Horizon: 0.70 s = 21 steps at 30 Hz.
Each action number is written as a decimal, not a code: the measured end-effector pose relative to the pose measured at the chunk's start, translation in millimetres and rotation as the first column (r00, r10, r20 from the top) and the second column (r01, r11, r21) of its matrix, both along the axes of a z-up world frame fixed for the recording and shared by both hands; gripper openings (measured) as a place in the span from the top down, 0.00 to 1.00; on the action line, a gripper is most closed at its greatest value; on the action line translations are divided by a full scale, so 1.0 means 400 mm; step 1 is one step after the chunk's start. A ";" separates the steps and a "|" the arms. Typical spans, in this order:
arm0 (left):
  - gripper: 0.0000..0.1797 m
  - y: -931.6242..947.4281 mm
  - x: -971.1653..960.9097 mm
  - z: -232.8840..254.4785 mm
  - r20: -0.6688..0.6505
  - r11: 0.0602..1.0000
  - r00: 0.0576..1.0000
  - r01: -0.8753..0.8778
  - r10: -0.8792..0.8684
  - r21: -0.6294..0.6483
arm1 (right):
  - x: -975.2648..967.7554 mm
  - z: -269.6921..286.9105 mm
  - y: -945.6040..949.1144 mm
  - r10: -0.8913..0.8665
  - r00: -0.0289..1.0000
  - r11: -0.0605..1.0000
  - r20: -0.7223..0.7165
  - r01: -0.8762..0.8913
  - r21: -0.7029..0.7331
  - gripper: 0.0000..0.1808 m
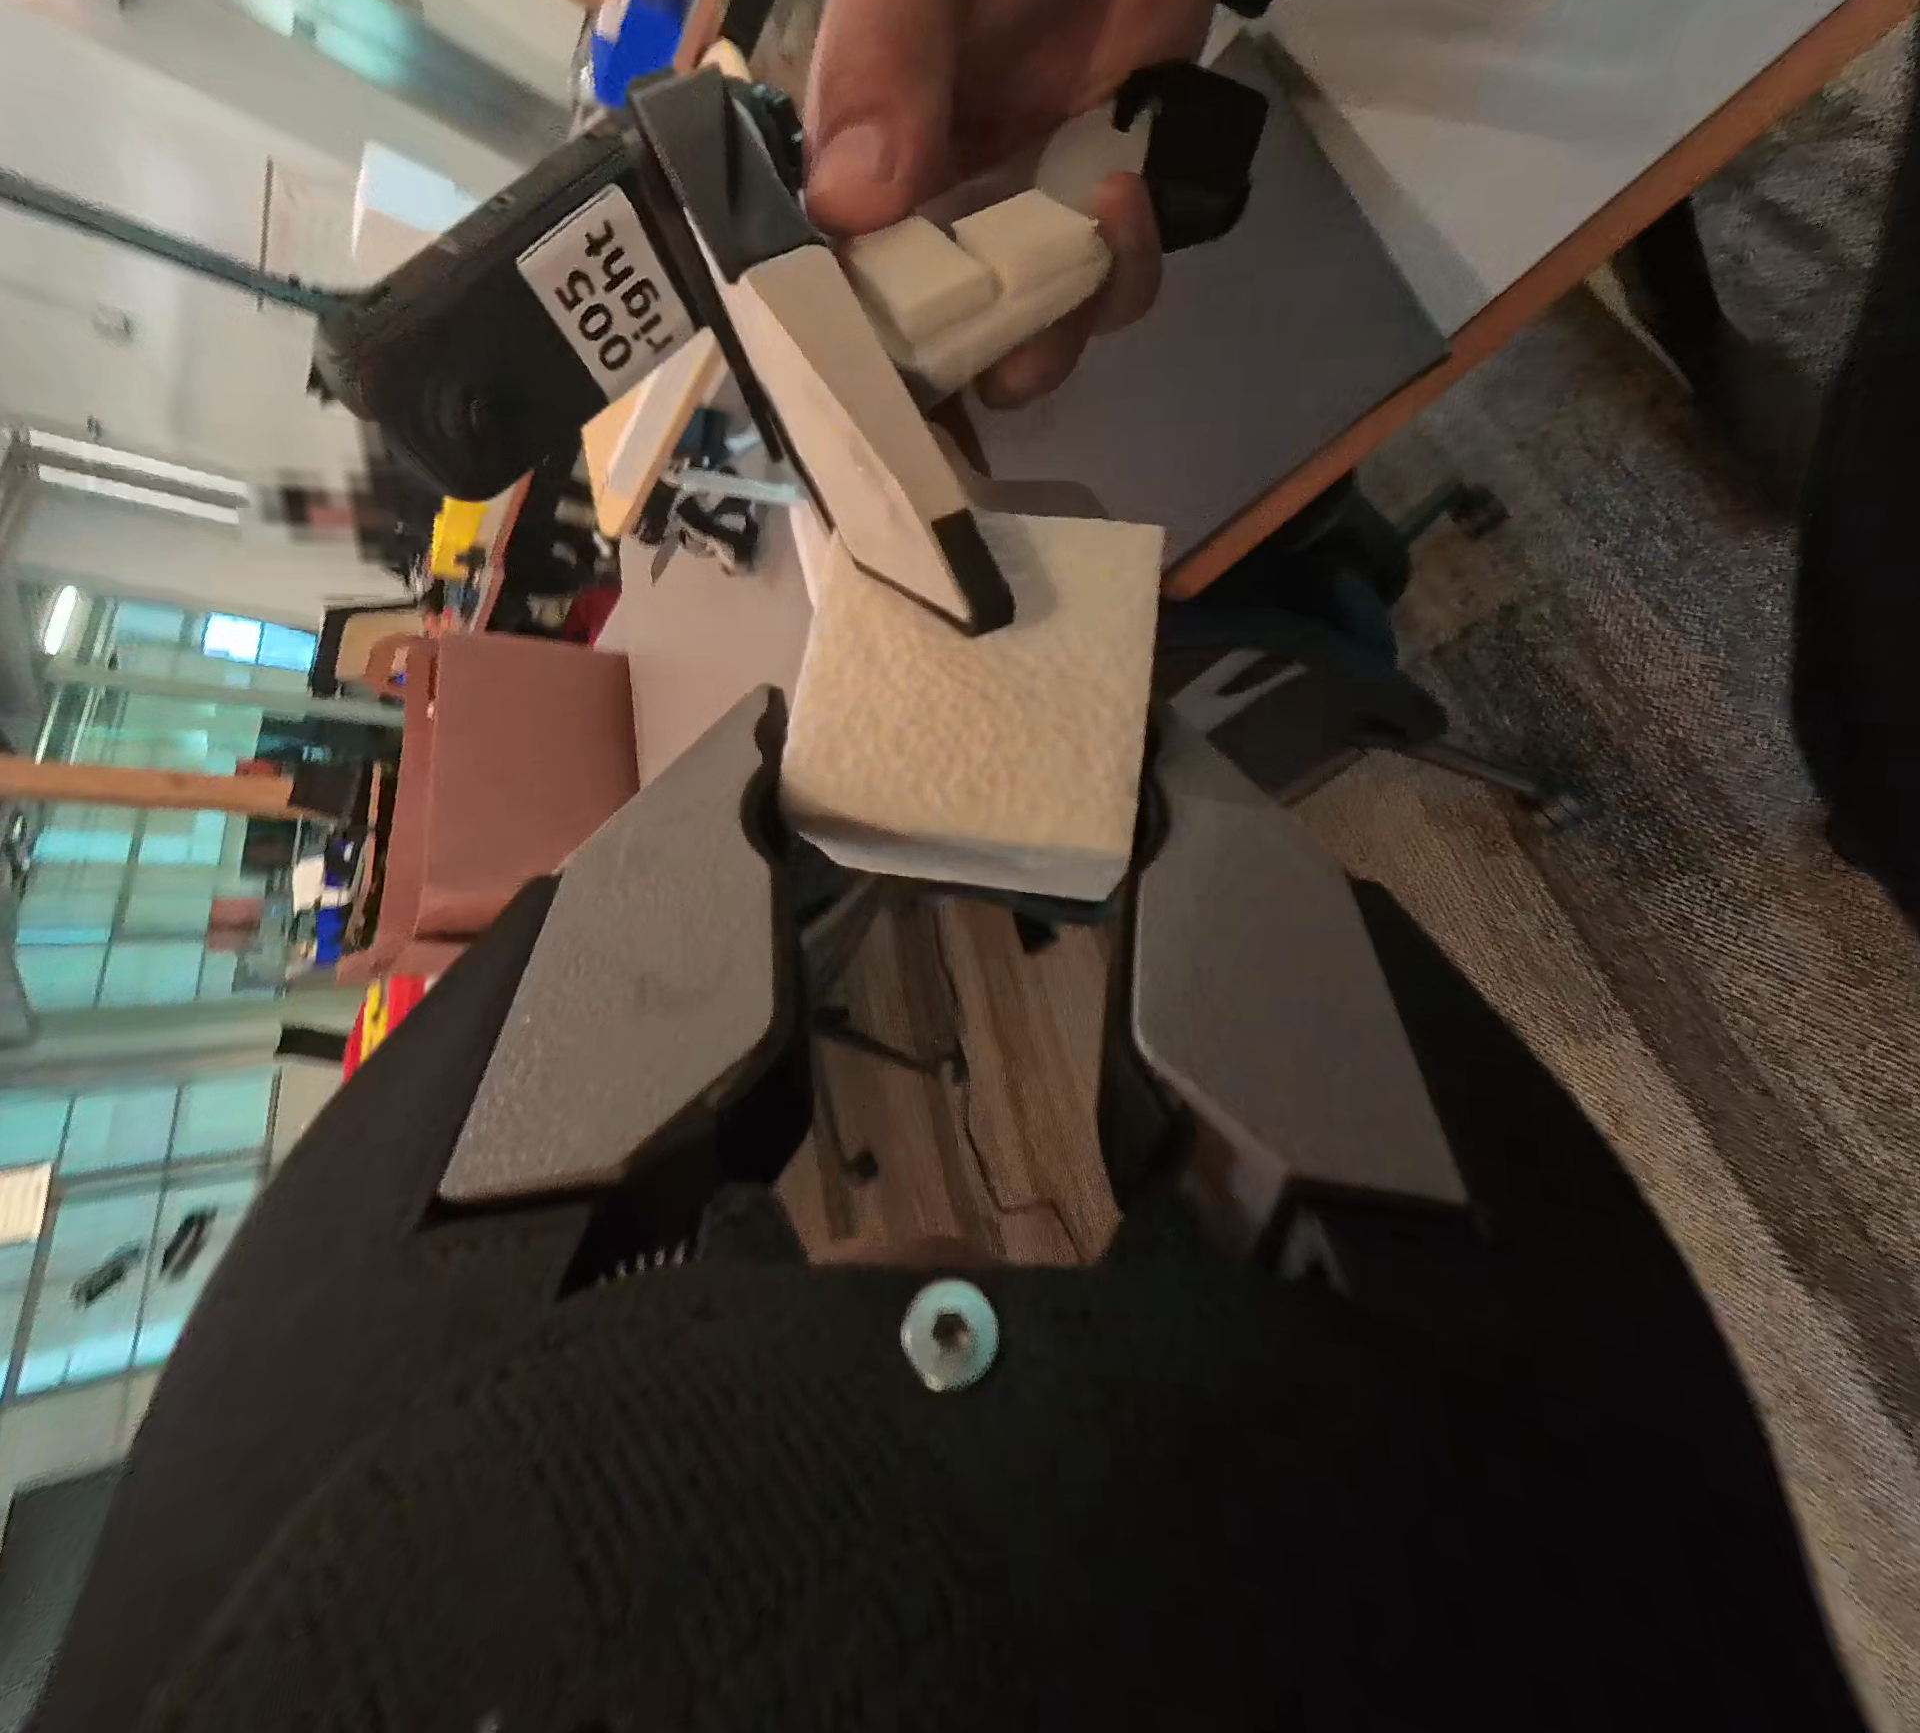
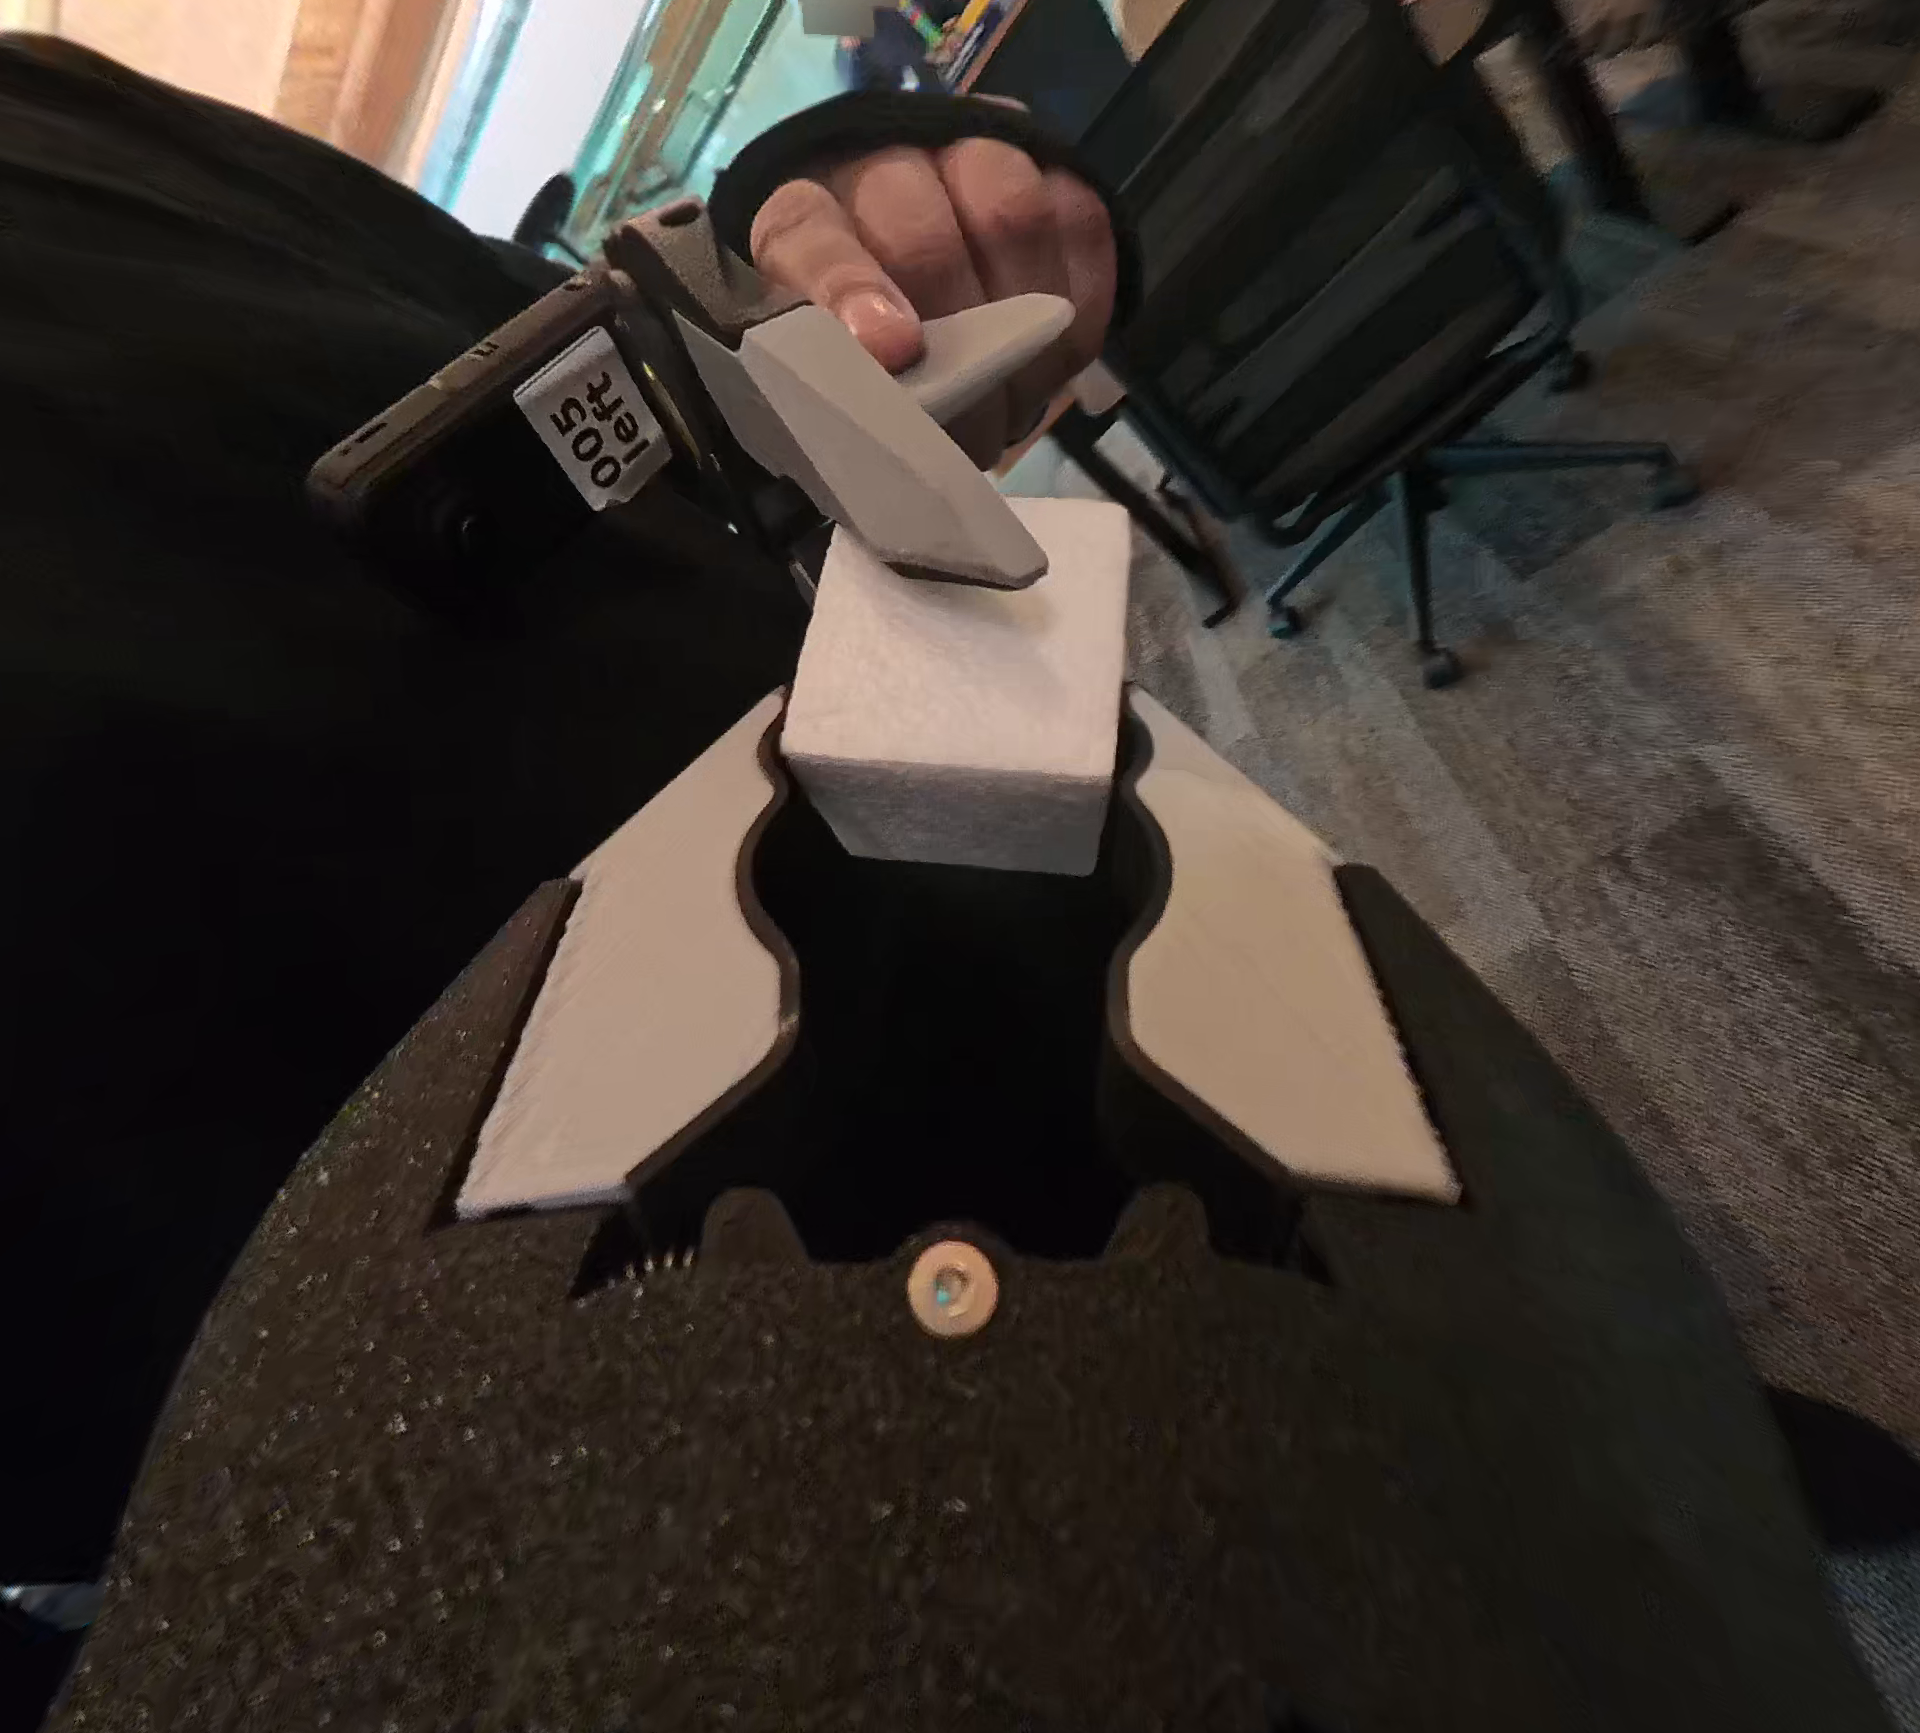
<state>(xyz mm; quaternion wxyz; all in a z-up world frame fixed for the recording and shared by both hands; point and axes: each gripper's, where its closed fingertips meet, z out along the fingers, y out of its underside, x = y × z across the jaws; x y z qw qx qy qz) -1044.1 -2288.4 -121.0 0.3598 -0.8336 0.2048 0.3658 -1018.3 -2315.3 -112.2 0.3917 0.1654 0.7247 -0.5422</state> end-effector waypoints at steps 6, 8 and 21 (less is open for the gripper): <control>0.64 -0.013 -0.220 -0.008 -0.027 0.978 0.980 0.197 -0.196 0.073 | -0.235 -0.017 0.023 -0.261 0.963 0.956 -0.063 0.267 0.119 0.68; 0.64 -0.032 -0.289 -0.003 -0.060 0.954 0.960 0.279 -0.273 0.112 | -0.322 -0.009 0.020 -0.362 0.930 0.919 -0.064 0.368 0.140 0.67; 0.64 -0.130 -0.612 0.032 -0.170 0.734 0.761 0.648 -0.626 0.202 | -0.674 0.028 -0.137 -0.653 0.724 0.644 -0.223 0.686 0.339 0.69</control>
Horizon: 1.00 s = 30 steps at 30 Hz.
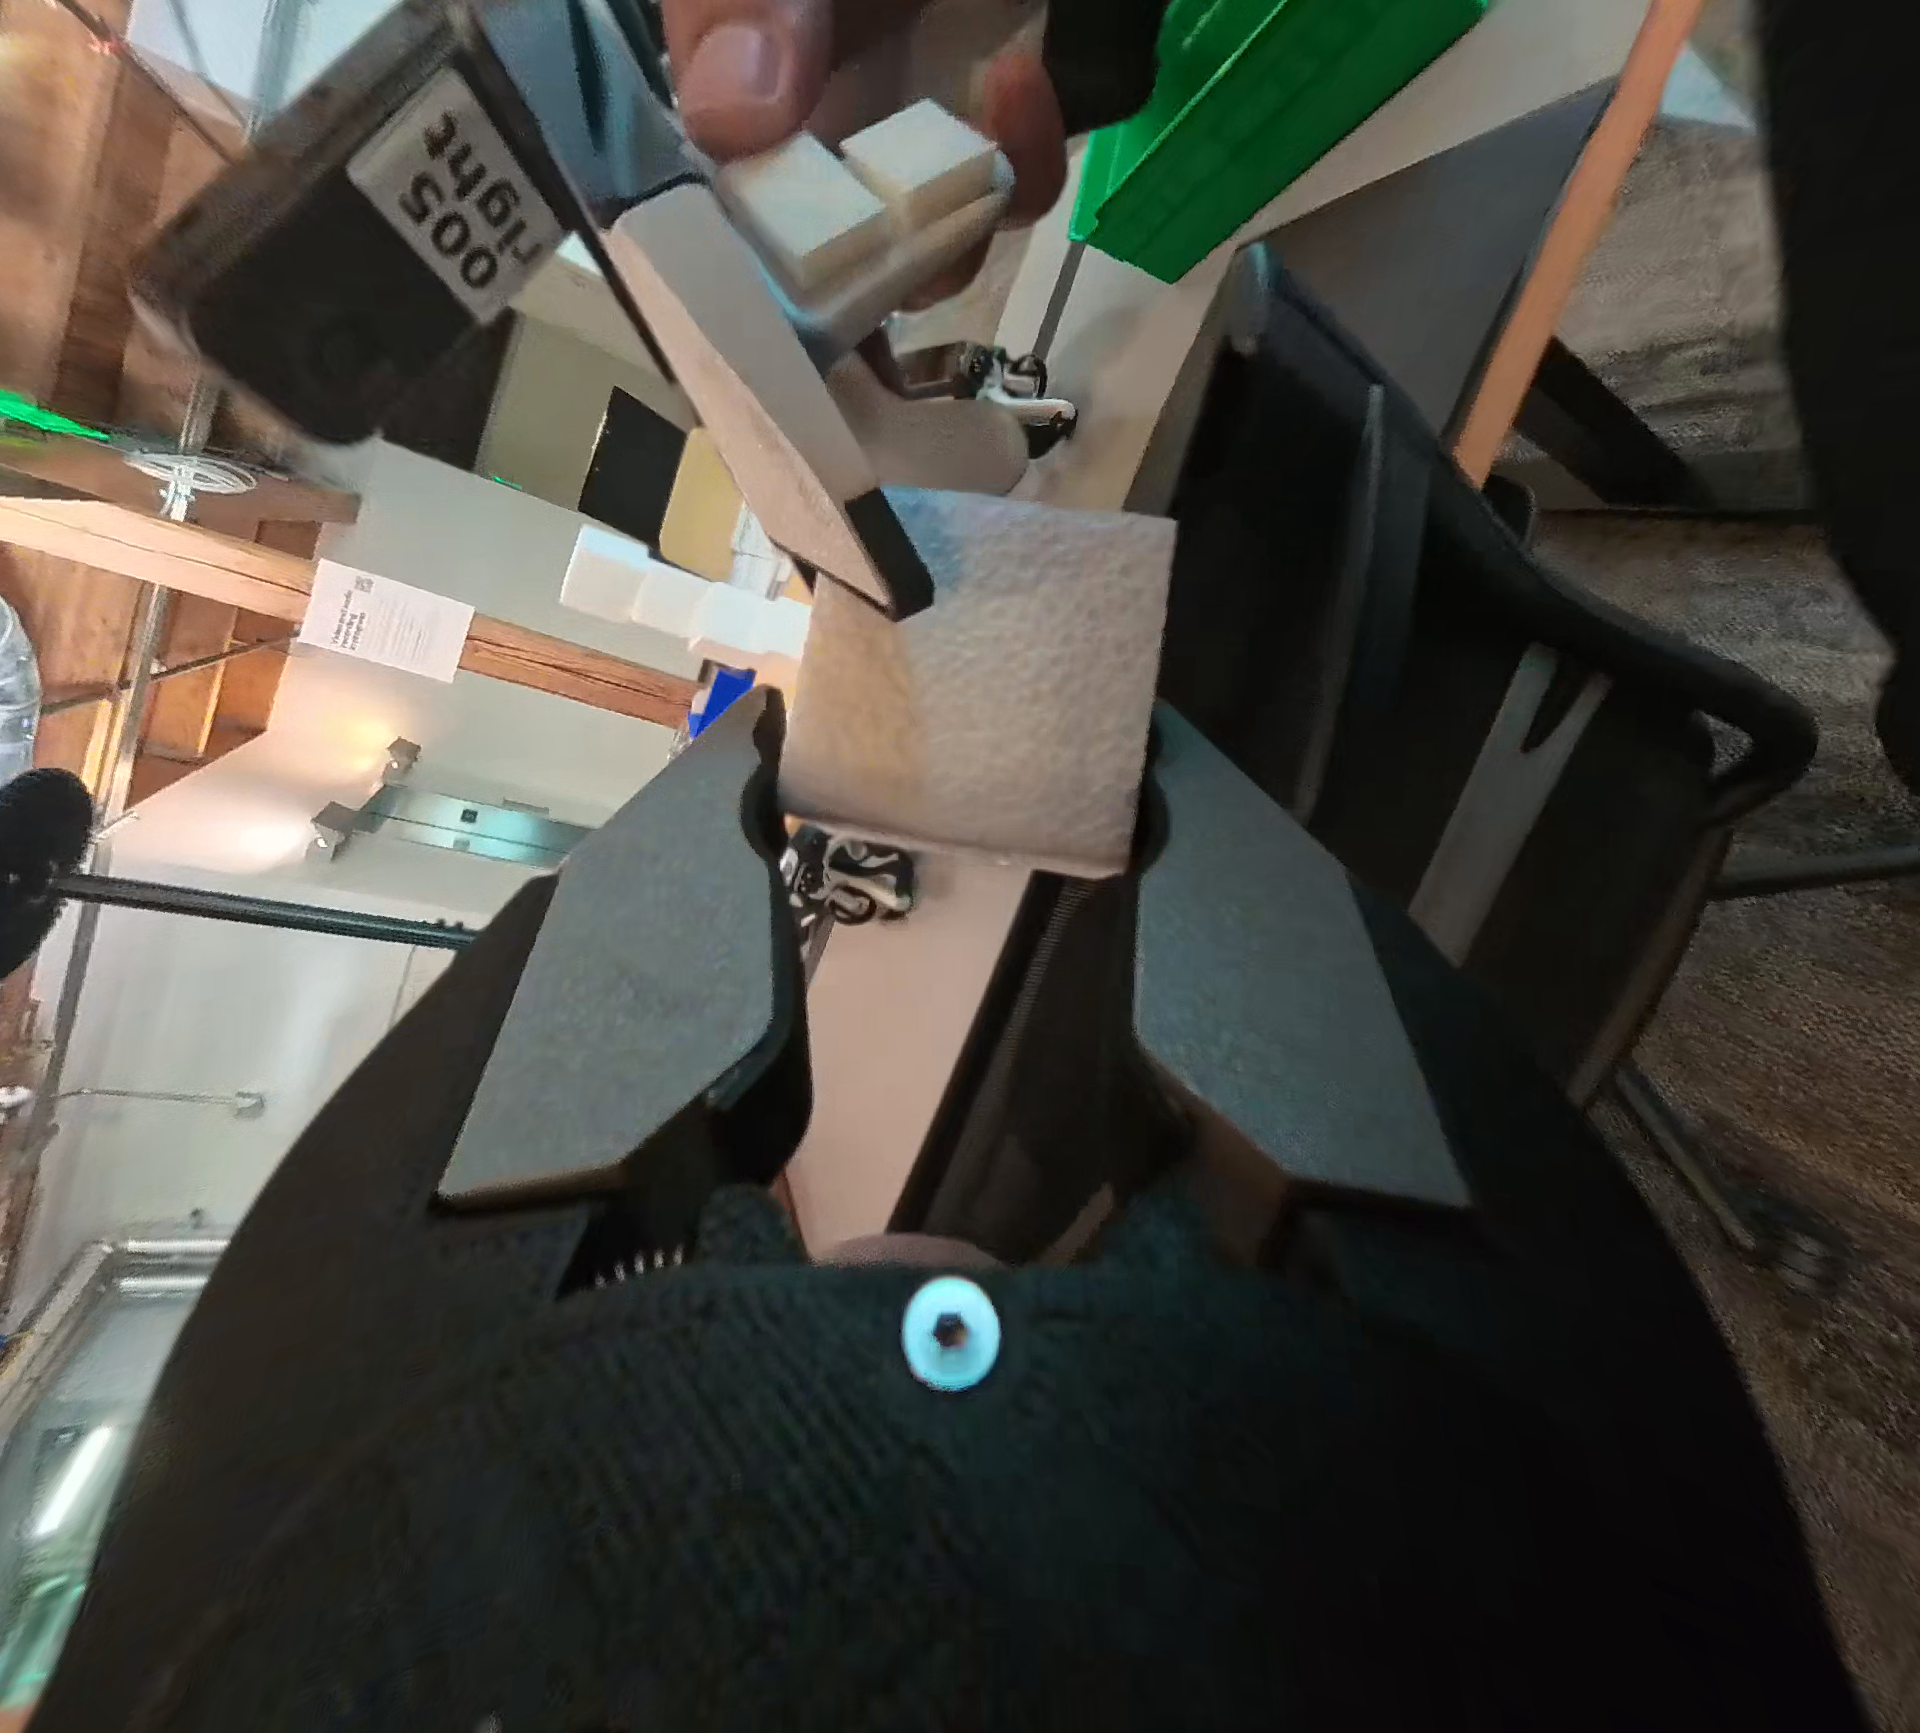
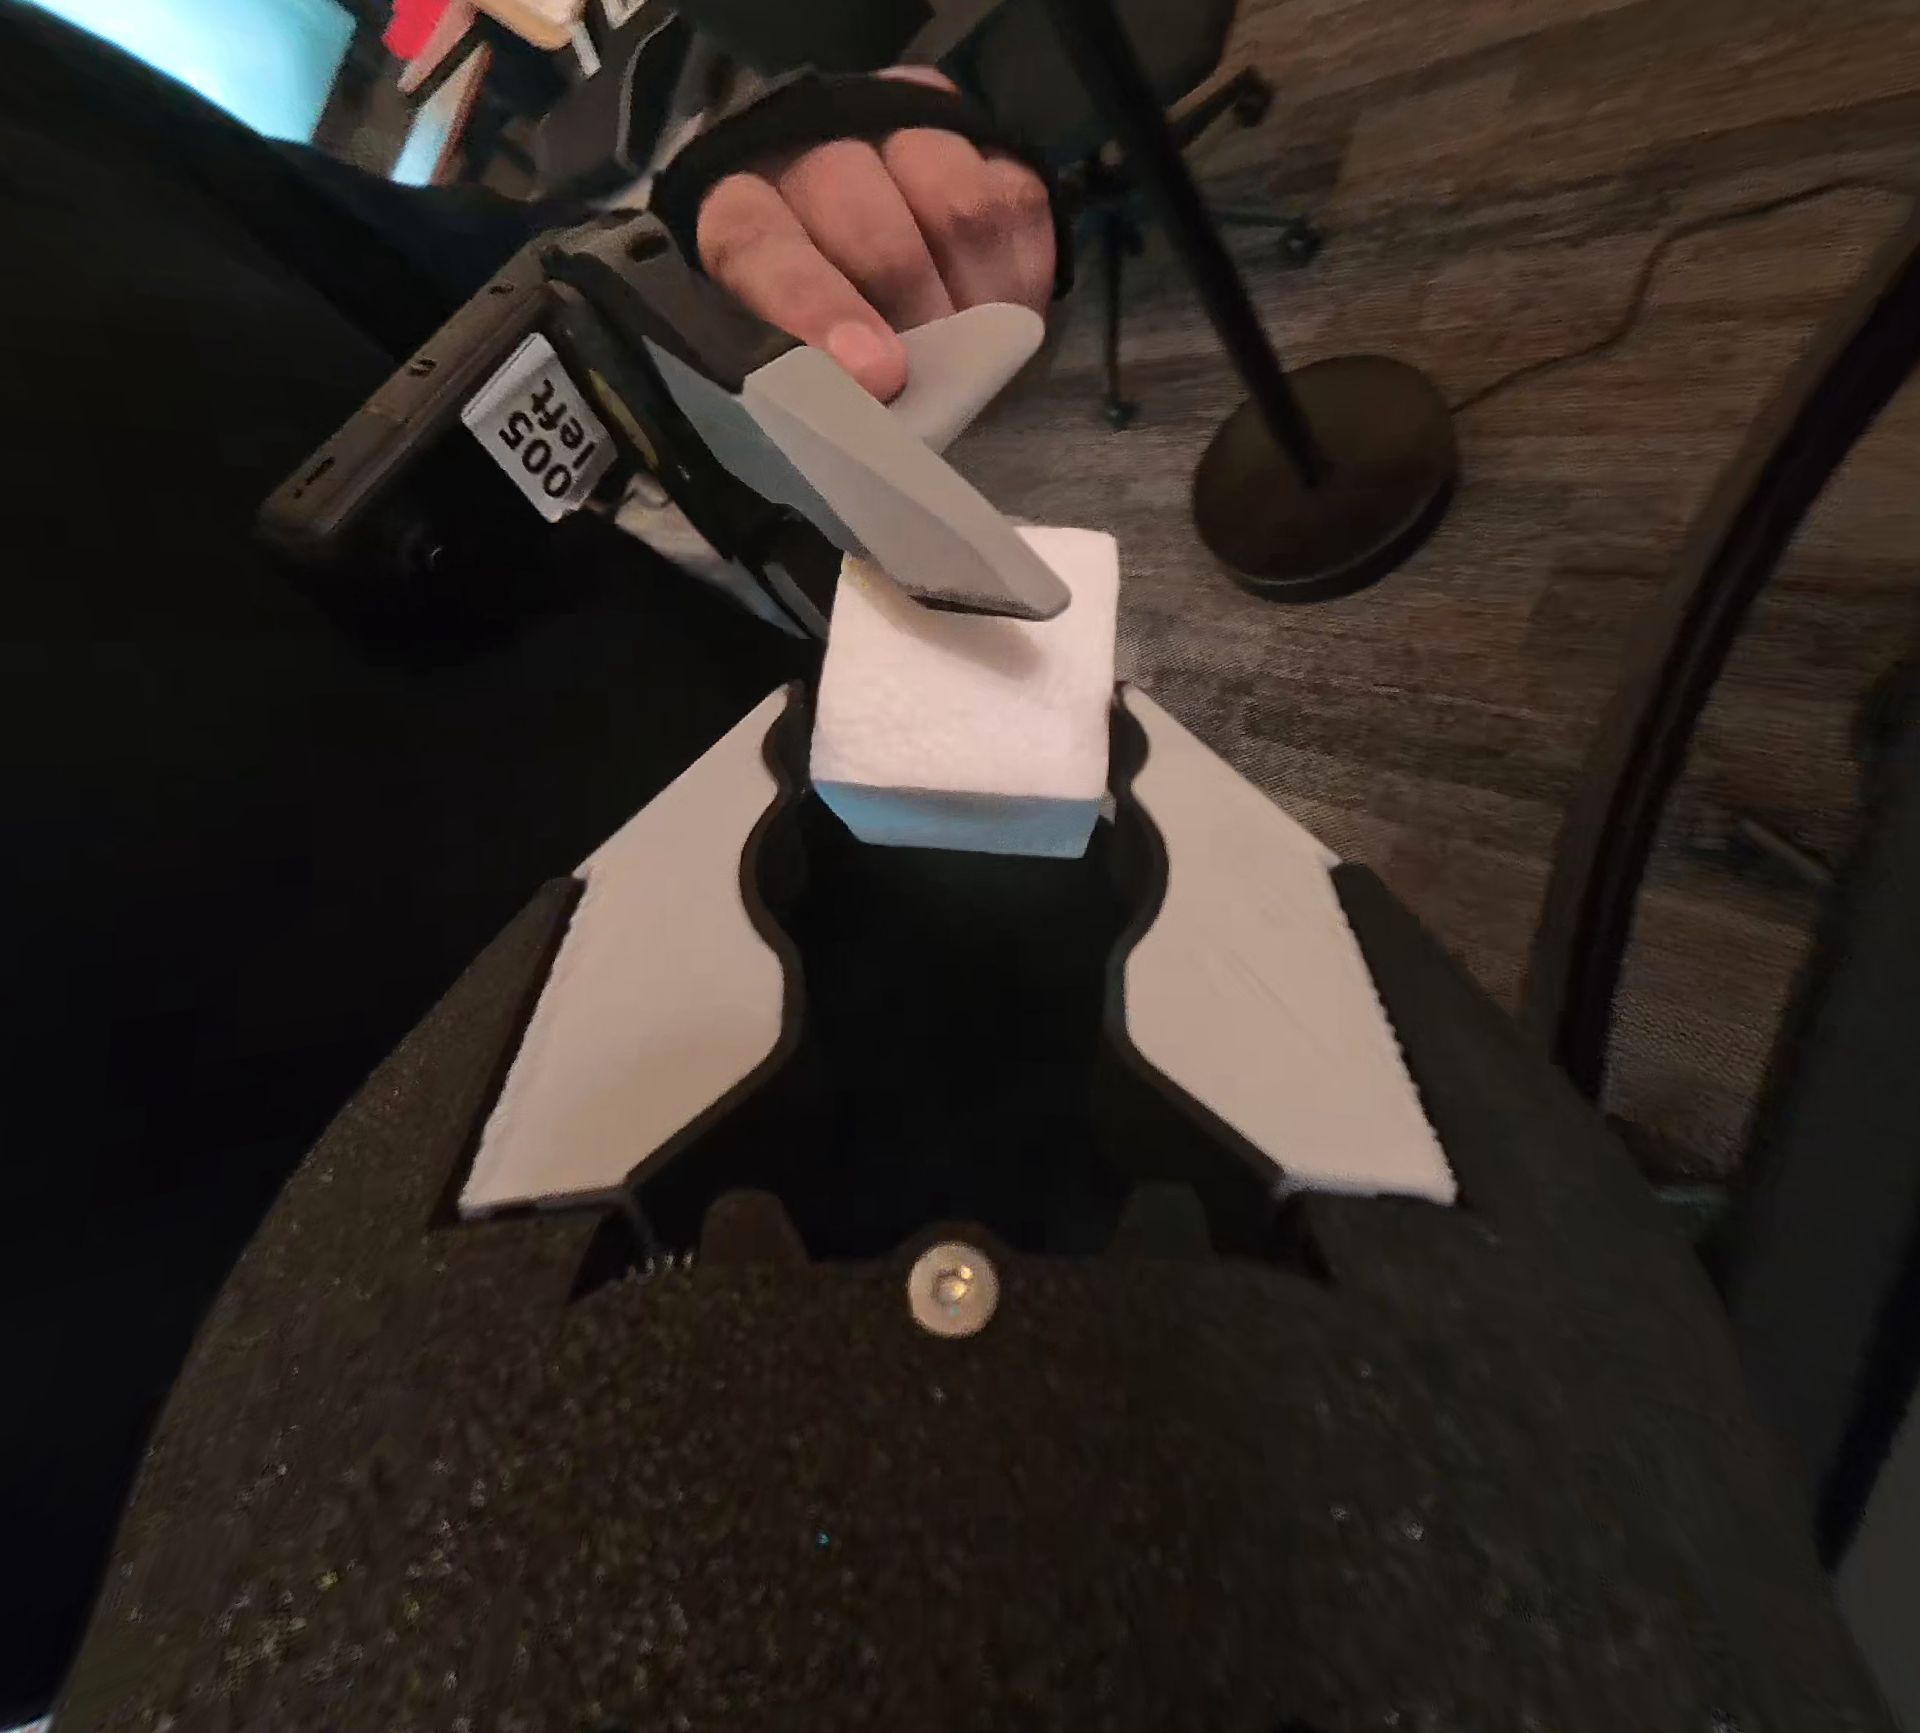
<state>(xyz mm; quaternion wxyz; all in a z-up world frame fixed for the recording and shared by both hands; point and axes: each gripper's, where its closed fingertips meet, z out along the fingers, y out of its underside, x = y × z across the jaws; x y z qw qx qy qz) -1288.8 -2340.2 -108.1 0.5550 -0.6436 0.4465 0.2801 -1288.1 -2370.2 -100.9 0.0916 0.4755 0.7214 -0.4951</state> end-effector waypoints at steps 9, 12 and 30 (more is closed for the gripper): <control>0.60 0.175 -0.217 -0.061 0.375 0.958 0.916 -0.029 0.139 -0.285 | -0.181 0.090 0.554 -0.386 0.890 0.868 -0.244 0.440 0.232 0.69; 0.60 0.216 -0.296 -0.094 0.381 0.918 0.893 -0.080 0.239 -0.389 | -0.274 0.199 0.896 -0.479 0.782 0.726 -0.399 0.608 0.320 0.69; 0.63 0.408 -0.413 -0.161 0.500 0.852 0.830 0.061 0.246 -0.520 | -0.490 0.254 1.358 -0.520 0.801 0.634 -0.296 0.594 0.494 0.69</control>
